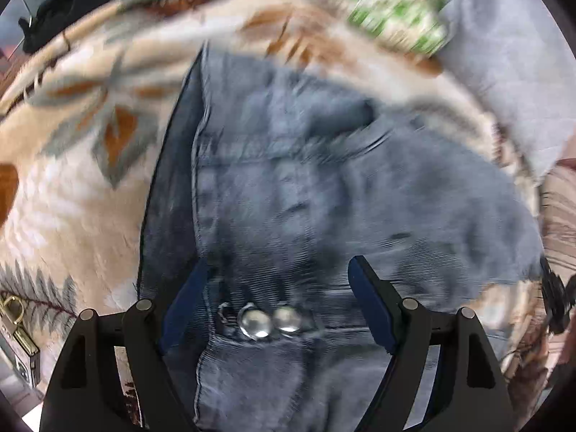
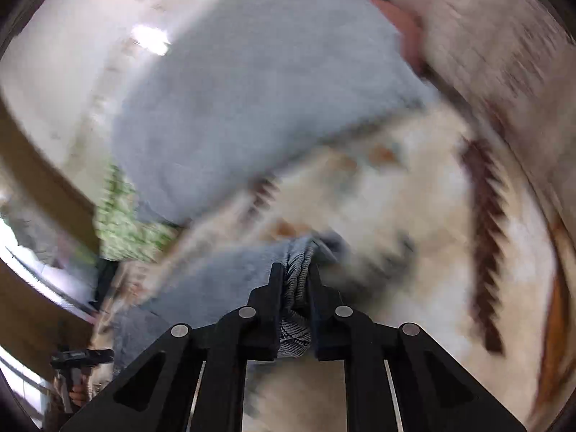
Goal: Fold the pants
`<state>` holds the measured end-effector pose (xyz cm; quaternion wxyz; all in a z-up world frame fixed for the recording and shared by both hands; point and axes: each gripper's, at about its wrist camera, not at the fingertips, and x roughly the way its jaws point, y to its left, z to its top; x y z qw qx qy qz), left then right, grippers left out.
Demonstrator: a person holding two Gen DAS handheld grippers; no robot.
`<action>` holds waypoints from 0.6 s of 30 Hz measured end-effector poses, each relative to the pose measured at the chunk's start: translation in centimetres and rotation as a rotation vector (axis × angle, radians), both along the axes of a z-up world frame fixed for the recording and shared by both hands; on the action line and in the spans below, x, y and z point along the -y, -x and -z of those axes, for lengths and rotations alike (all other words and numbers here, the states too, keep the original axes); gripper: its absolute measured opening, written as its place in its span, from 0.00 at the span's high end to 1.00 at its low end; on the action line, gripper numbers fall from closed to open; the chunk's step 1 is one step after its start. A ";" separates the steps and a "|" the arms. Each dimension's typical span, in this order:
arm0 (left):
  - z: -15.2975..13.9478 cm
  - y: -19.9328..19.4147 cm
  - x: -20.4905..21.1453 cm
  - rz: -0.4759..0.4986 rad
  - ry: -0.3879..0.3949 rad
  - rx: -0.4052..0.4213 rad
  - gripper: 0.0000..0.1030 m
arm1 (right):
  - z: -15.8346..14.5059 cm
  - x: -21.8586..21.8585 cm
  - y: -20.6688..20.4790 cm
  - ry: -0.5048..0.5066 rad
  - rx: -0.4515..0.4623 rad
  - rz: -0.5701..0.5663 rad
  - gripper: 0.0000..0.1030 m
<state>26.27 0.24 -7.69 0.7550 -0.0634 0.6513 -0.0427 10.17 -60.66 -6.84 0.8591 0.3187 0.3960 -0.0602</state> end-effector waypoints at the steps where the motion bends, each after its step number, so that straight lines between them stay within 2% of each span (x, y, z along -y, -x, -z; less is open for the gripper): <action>1: 0.6 0.0 0.3 0.012 -0.030 0.004 0.21 | 2.7 0.4 0.4 -0.023 -0.088 0.016 0.89; 3: 0.0 0.6 1.3 0.046 -0.087 0.034 0.21 | 4.5 0.1 1.0 -0.032 -0.137 0.026 0.87; 4: -0.2 0.8 1.5 0.062 -0.082 0.019 0.21 | 4.3 -0.1 1.5 -0.034 -0.106 0.036 0.81; 6: -1.4 1.3 1.0 0.071 -0.054 0.015 0.21 | 2.7 0.0 2.1 -0.036 -0.068 0.053 0.77; 8: -3.5 1.5 -0.2 0.051 -0.045 0.073 0.21 | 0.7 0.2 2.4 -0.007 -0.010 0.047 0.67; 10: -5.1 0.9 -1.5 0.018 -0.041 0.127 0.20 | -1.1 0.6 1.9 0.011 0.043 0.024 0.34; 11: -5.5 0.2 -2.1 -0.002 -0.038 0.138 0.19 | -1.5 0.6 1.2 0.014 0.048 0.014 0.28; 12: -5.5 -0.7 -2.6 -0.013 -0.026 0.135 0.19 | -1.5 0.5 0.4 0.007 0.043 -0.005 0.24; 16: -2.2 -4.4 -3.6 -0.059 0.071 -0.016 0.19 | -0.3 -0.2 -3.9 0.021 -0.001 -0.032 0.24; 18: -1.0 -4.6 -3.8 -0.087 0.083 -0.042 0.19 | 1.0 -0.5 -5.6 0.041 -0.035 -0.023 0.24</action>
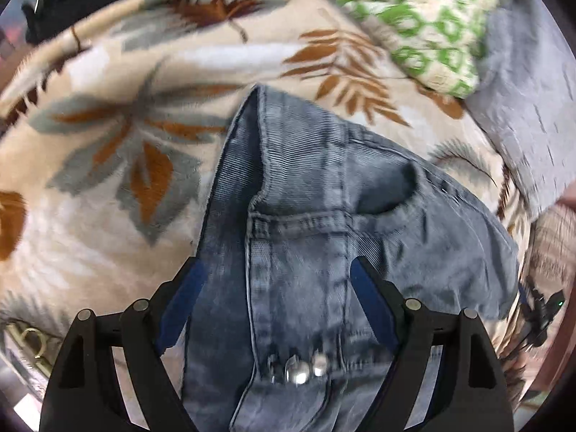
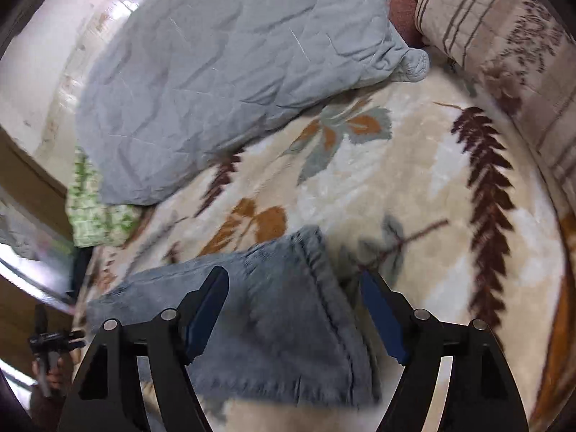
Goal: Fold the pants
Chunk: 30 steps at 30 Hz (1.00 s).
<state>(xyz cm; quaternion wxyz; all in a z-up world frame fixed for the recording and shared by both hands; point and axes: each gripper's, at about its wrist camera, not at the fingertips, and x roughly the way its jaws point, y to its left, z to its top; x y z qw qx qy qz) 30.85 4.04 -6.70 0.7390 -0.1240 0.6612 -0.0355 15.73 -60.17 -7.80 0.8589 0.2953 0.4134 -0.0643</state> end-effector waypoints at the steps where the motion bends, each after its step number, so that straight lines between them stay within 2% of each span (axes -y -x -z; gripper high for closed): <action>1: 0.6 -0.4 0.1 -0.001 0.005 -0.007 0.19 | 1.0 0.0 -0.9 -0.007 -0.026 -0.001 0.24; 2: 1.0 -0.5 0.2 0.003 0.007 -0.012 0.19 | 1.7 -0.2 -1.4 -0.017 -0.040 -0.015 0.27; 3: 1.1 -0.5 0.4 0.007 0.004 -0.005 0.19 | 2.2 -0.5 -1.8 -0.020 -0.051 -0.046 0.52; 4: 0.7 -0.5 0.9 0.024 0.004 0.020 0.21 | 2.1 -1.7 -2.5 0.070 -0.089 -0.090 0.95; 5: 0.1 -0.5 1.5 0.050 0.019 0.051 0.32 | 1.4 -2.5 -2.8 0.127 -0.084 -0.115 0.96; 8: -1.5 -0.8 3.2 0.103 -0.033 0.123 0.49 | -3.1 -3.4 -3.2 0.282 0.014 -0.123 0.96; 10: -1.4 -1.6 4.2 0.121 -0.103 0.133 0.58 | -5.2 -1.8 -4.0 0.321 0.047 -0.066 0.96; 11: -0.8 -2.1 4.6 0.127 -0.129 0.114 0.61 | -5.3 -1.3 -4.5 0.318 0.043 -0.057 0.96; 15: 1.4 -3.8 5.3 0.109 -0.187 0.097 0.61 | -2.6 -0.7 -7.3 0.383 -0.046 -0.045 0.96; 17: 1.5 -4.0 5.3 0.092 -0.189 0.114 0.59 | -0.1 -0.1 -8.5 0.362 -0.098 -0.023 0.95; 19: 1.6 -4.1 5.4 0.096 -0.197 0.111 0.58 | 2.3 0.1 -9.2 0.324 -0.159 -0.010 0.90; 20: 1.5 -4.2 5.4 0.098 -0.197 0.108 0.57 | 2.4 0.3 -8.7 0.311 -0.127 0.011 0.89; 21: 1.5 -4.2 5.2 0.098 -0.193 0.098 0.56 | 2.1 0.5 -8.3 0.295 -0.100 0.017 0.83; 22: 1.4 -4.4 4.9 0.093 -0.178 0.082 0.56 | 1.7 1.0 -7.6 0.246 -0.072 0.018 0.69; 24: 0.6 -3.9 3.3 0.058 -0.128 0.081 0.56 | 0.9 2.4 -5.8 0.163 -0.050 0.042 0.45; 25: -0.4 -3.1 1.8 0.046 -0.102 0.087 0.55 | 0.5 2.9 -4.5 0.135 -0.029 0.055 0.42; 27: -1.3 -1.5 0.1 0.030 -0.045 0.101 0.49 | 0.2 4.0 -1.6 0.063 0.003 0.078 0.42; 28: -1.6 -0.5 -0.4 0.031 -0.017 0.111 0.42 | 0.5 4.1 -0.2 0.035 0.003 0.082 0.41; 30: -1.6 1.1 -0.5 0.040 -0.019 0.121 0.39 | 1.0 3.7 0.9 0.025 -0.019 0.076 0.40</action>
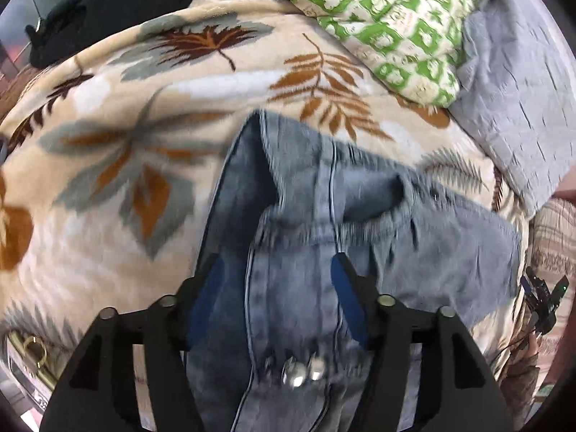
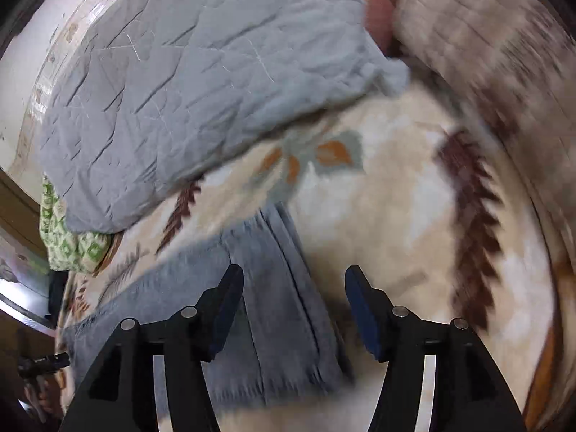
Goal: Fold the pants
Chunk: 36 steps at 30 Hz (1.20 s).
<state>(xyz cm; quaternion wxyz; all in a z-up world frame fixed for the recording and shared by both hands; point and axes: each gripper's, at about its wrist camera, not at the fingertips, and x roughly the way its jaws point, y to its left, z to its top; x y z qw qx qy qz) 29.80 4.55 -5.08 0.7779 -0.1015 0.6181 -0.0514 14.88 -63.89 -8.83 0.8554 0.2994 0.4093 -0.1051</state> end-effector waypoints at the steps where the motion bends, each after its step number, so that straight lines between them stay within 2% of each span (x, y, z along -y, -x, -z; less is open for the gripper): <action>1: 0.4 0.8 0.2 0.015 -0.010 -0.008 0.39 | 0.7 -0.5 0.6 0.003 -0.023 -0.006 0.40; 4: 1.8 2.3 1.2 0.019 -0.079 -0.045 0.39 | 2.3 -2.3 1.0 0.050 -0.093 0.006 0.42; 5: 2.3 2.4 1.4 0.025 -0.114 -0.052 0.39 | 2.1 -3.0 1.2 0.104 -0.102 -0.002 0.42; 7: 1.9 3.0 1.9 0.031 -0.152 -0.026 0.39 | 1.3 -3.9 1.8 0.145 -0.145 0.009 0.42; 9: 1.2 3.5 1.8 0.009 -0.132 -0.036 0.39 | 0.0 -4.4 3.4 0.108 -0.107 0.016 0.42; 10: 0.3 4.3 1.2 0.001 -0.084 -0.034 0.39 | -0.8 -4.6 4.3 0.093 -0.075 0.018 0.41; 11: -0.3 4.9 0.8 -0.013 -0.026 -0.025 0.39 | -2.0 -5.4 5.7 0.096 -0.050 0.019 0.38; 13: -1.2 6.3 0.2 -0.037 0.033 0.011 0.35 | -3.9 -7.2 8.4 0.119 -0.014 0.028 0.22; 15: -2.0 7.9 0.0 -0.039 0.038 0.065 0.34 | -5.0 -8.7 10.1 0.127 0.006 0.041 0.11; 16: -2.1 8.1 0.3 -0.029 0.014 0.092 0.34 | -5.4 -9.6 11.1 0.130 0.013 0.053 0.07; 18: -2.3 8.5 0.6 -0.009 -0.068 0.123 0.34 | -5.9 -10.7 12.6 0.139 -0.002 0.081 0.04; 20: -2.1 8.6 0.7 0.005 -0.122 0.110 0.34 | -5.6 -11.7 13.6 0.130 -0.029 0.094 0.04; 23: -1.9 8.6 -0.4 -0.025 -0.088 0.105 0.34 | -4.2 -12.7 14.1 0.100 -0.122 0.076 0.04; 25: -2.2 8.7 -1.5 -0.073 -0.079 0.116 0.34 | -4.1 -13.4 14.0 0.146 -0.160 0.066 0.04; 27: -2.1 8.6 -2.3 -0.107 -0.081 0.123 0.34 | -4.2 -13.9 13.2 0.256 -0.215 0.045 0.04; 29: -2.4 7.7 -3.2 -0.115 -0.142 0.121 0.34 | -4.6 -14.0 11.9 0.373 -0.246 0.016 0.04; 32: -2.5 5.9 -3.9 -0.093 -0.221 0.087 0.34 | -4.8 -12.4 10.2 0.391 -0.252 0.006 0.04; 36: -4.4 3.4 -5.2 -0.087 -0.249 0.086 0.34 | -5.3 -9.2 6.7 0.399 -0.235 0.027 0.04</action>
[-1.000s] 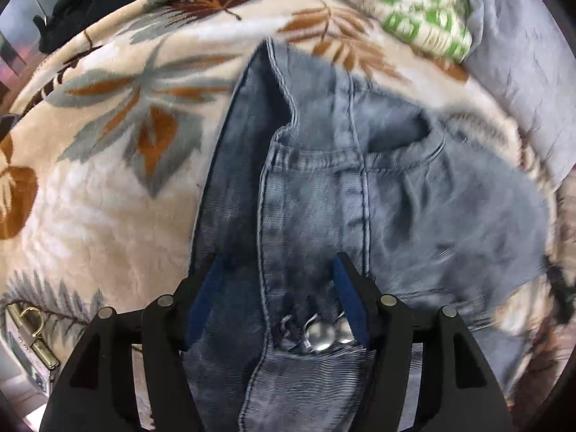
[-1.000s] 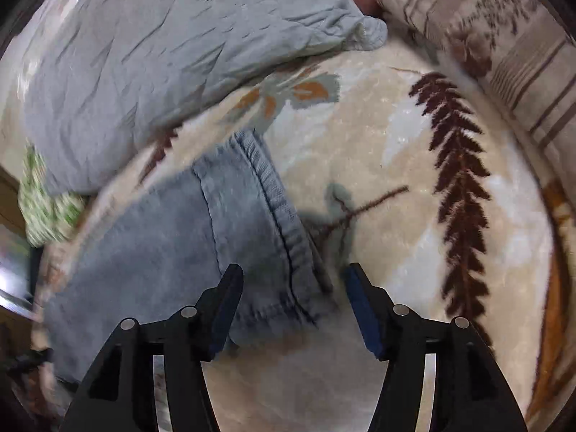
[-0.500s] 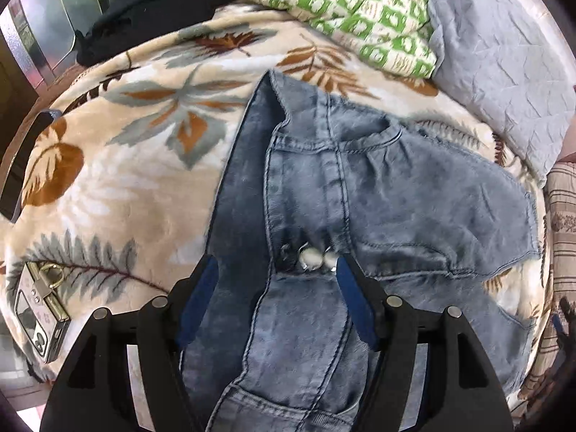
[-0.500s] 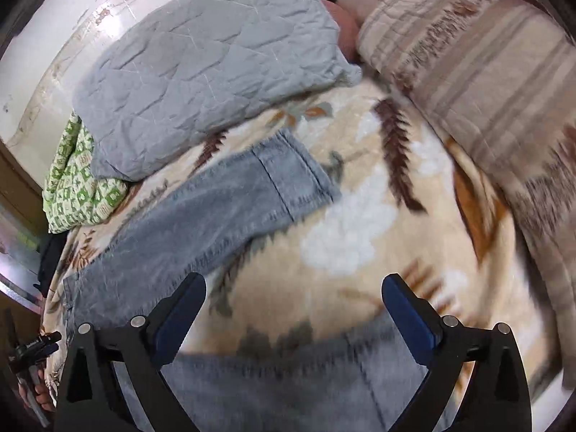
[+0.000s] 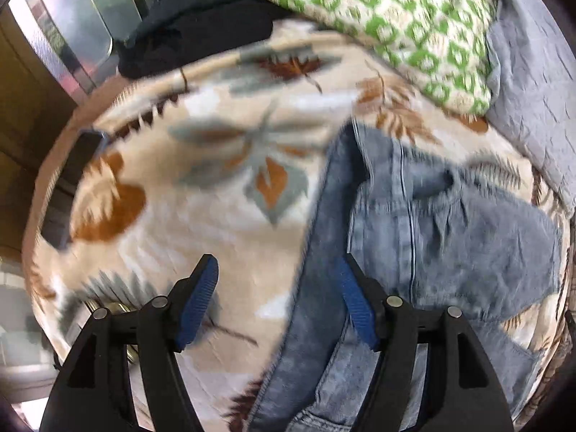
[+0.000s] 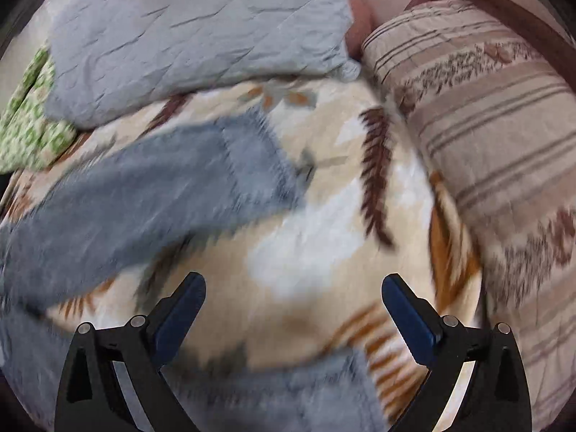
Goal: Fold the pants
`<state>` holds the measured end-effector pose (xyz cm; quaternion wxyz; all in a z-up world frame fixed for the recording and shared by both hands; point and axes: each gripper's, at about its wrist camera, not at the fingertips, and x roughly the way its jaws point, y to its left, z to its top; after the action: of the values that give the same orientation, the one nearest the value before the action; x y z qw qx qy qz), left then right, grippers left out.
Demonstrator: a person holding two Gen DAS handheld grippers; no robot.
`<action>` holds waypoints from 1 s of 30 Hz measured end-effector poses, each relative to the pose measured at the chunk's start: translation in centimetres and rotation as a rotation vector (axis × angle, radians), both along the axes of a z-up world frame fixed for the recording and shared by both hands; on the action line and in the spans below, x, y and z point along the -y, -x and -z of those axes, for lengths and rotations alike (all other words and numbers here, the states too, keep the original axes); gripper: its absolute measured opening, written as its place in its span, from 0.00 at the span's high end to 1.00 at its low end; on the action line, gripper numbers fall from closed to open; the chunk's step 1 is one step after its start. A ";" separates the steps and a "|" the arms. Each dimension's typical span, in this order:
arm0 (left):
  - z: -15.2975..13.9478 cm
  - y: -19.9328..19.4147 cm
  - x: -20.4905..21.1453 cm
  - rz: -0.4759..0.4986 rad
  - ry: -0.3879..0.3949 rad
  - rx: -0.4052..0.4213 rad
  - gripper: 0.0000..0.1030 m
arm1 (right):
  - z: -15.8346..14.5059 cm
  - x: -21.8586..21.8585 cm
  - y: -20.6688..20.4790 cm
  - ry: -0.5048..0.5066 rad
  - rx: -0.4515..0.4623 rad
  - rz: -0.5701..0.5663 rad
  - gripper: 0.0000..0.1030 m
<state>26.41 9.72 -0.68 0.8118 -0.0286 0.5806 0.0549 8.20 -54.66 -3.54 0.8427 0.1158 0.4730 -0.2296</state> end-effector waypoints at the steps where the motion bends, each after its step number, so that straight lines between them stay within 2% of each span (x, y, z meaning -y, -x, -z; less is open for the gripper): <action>1: -0.6 -1.0 -0.3 -0.001 -0.006 0.005 0.34 | 0.1 1.1 -1.6 -0.010 0.003 -0.003 0.04; 3: -1.0 -3.1 -0.7 -0.004 -0.004 -0.005 0.33 | 0.3 2.0 -3.6 -0.012 0.002 -0.001 0.04; 5: -0.6 -5.7 -1.0 -0.005 0.043 -0.054 0.33 | 0.6 2.7 -5.7 -0.016 0.011 -0.001 0.04; 8: 1.1 -8.1 -0.9 -0.029 0.146 -0.138 0.33 | 1.5 3.9 -8.5 -0.068 0.034 -0.012 0.04; 11: 3.0 -9.6 0.0 -0.038 0.172 -0.190 0.33 | 2.7 4.8 -11.1 -0.081 0.033 -0.018 0.04; 13: 4.1 -10.6 0.8 -0.022 0.180 -0.204 0.33 | 3.5 5.3 -12.6 -0.095 0.038 -0.021 0.04; 16: 4.9 -11.7 1.3 -0.022 0.257 -0.170 0.32 | 4.4 6.0 -14.1 -0.128 0.053 -0.029 0.04; 17: 5.3 -11.9 1.4 -0.022 0.264 -0.173 0.28 | 5.1 6.1 -14.9 -0.146 0.047 -0.041 0.04; 21: 8.3 -13.3 2.7 0.004 0.282 -0.273 0.26 | 6.6 5.8 -16.5 -0.170 0.046 -0.090 0.04; 22: 8.5 -13.4 3.3 0.017 0.264 -0.266 0.19 | 6.7 5.4 -16.7 -0.169 0.058 -0.111 0.04; 23: 8.3 -13.4 4.0 0.044 0.261 -0.250 0.17 | 6.7 4.7 -16.8 -0.167 0.073 -0.151 0.05; 25: 8.1 -13.5 5.2 0.085 0.256 -0.233 0.17 | 6.7 3.4 -17.2 -0.125 0.064 -0.197 0.17; 27: 7.8 -13.2 6.3 0.123 0.261 -0.212 0.19 | 6.9 2.9 -17.3 -0.064 0.024 -0.191 0.42; 28: 7.5 -12.9 6.9 0.142 0.239 -0.193 0.30 | 6.8 2.9 -17.2 -0.059 0.020 -0.193 0.46; 29: 7.3 -12.6 7.6 0.170 0.214 -0.178 0.53 | 6.4 3.1 -16.8 -0.055 0.029 -0.179 0.58; 30: 7.3 -12.5 7.9 0.187 0.199 -0.177 0.67 | 6.2 3.2 -16.5 -0.058 0.033 -0.169 0.80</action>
<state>38.89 1.78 -7.94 0.7523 -0.0496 0.6526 -0.0761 24.69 -57.87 -9.73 0.8630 0.1034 0.4736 -0.1421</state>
